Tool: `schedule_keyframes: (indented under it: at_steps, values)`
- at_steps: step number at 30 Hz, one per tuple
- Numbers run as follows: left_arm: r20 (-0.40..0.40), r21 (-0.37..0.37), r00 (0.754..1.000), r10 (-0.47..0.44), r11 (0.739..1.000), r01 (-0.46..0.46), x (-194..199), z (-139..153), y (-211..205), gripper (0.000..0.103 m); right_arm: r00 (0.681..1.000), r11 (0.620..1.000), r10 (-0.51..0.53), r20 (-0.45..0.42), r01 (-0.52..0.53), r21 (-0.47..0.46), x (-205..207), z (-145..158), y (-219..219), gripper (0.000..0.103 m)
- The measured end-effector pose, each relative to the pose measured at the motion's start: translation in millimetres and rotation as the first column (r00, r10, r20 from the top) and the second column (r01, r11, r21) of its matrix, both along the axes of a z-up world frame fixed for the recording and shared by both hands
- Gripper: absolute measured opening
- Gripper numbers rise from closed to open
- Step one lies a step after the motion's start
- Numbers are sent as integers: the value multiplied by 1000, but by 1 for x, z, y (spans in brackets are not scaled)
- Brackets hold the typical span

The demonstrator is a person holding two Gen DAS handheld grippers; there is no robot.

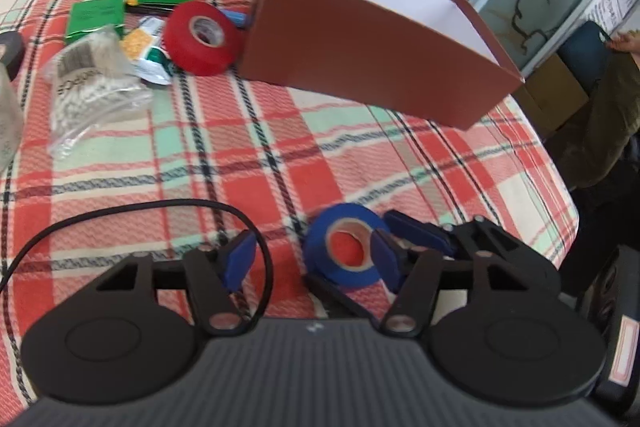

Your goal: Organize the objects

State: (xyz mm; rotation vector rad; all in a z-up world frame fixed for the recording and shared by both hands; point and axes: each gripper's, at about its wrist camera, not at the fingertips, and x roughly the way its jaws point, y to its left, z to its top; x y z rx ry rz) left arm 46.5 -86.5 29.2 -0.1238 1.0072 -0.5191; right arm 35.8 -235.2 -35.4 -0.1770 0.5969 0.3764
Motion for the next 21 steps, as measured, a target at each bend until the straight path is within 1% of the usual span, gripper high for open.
schedule_keyframes:
  at_steps: [1,2,3,5,7,8,9,11,12,13,15,16,17,18,19,20,21]
  values:
    - [-5,16,1000,-6,1000,6,0,-2,-4,57,1000,1000,0,3,-1,7,-1,-2,-2,69]
    - [-18,30,1000,-13,999,13,-1,-5,-7,50,1000,1000,3,7,-3,10,-1,-3,-2,69]
    - [-33,41,999,-17,999,18,1,-8,-9,48,1000,1000,6,13,-6,9,-1,-3,-2,69]
    - [-28,44,1000,-8,999,10,0,-8,-11,48,1000,1000,14,18,-14,12,0,-4,-4,69]
    - [-2,82,1000,-12,997,12,-1,-4,-14,51,1000,1000,18,22,-18,23,2,-5,-6,69]
    - [14,110,1000,-5,994,3,-2,-3,-14,56,1000,999,19,25,-20,28,2,-5,-8,69]
    - [42,147,999,10,989,-16,-4,0,-14,61,999,999,21,27,-22,31,3,-6,-8,69]
    - [143,217,988,49,973,-79,-12,8,-9,63,999,999,25,31,-26,34,5,-7,-9,70]
    - [191,220,979,68,969,-110,-15,13,-5,63,999,999,26,33,-27,37,1,-9,-10,71]
    - [228,196,970,81,972,-127,-18,19,0,63,999,999,26,35,-28,41,0,-10,-10,71]
    - [275,145,958,80,982,-123,-21,30,4,61,999,999,28,39,-30,45,-2,-10,-8,73]
    - [315,132,947,71,984,-118,-25,35,2,61,999,999,29,42,-31,44,-3,-11,-8,74]
    - [363,137,930,55,984,-112,-30,39,-2,63,999,999,30,44,-32,43,-4,-12,-7,74]
    - [409,158,912,28,982,-101,-34,40,-9,63,998,998,31,46,-33,44,-6,-12,-8,74]
    - [438,189,899,-9,979,-82,-38,40,-16,63,998,998,32,46,-34,48,-5,-12,-9,74]
    - [440,219,897,-46,974,-58,-39,38,-23,64,998,998,32,46,-35,49,-5,-12,-9,74]
    - [417,237,906,-70,971,-34,-37,34,-28,63,998,998,33,46,-35,49,-5,-12,-9,74]
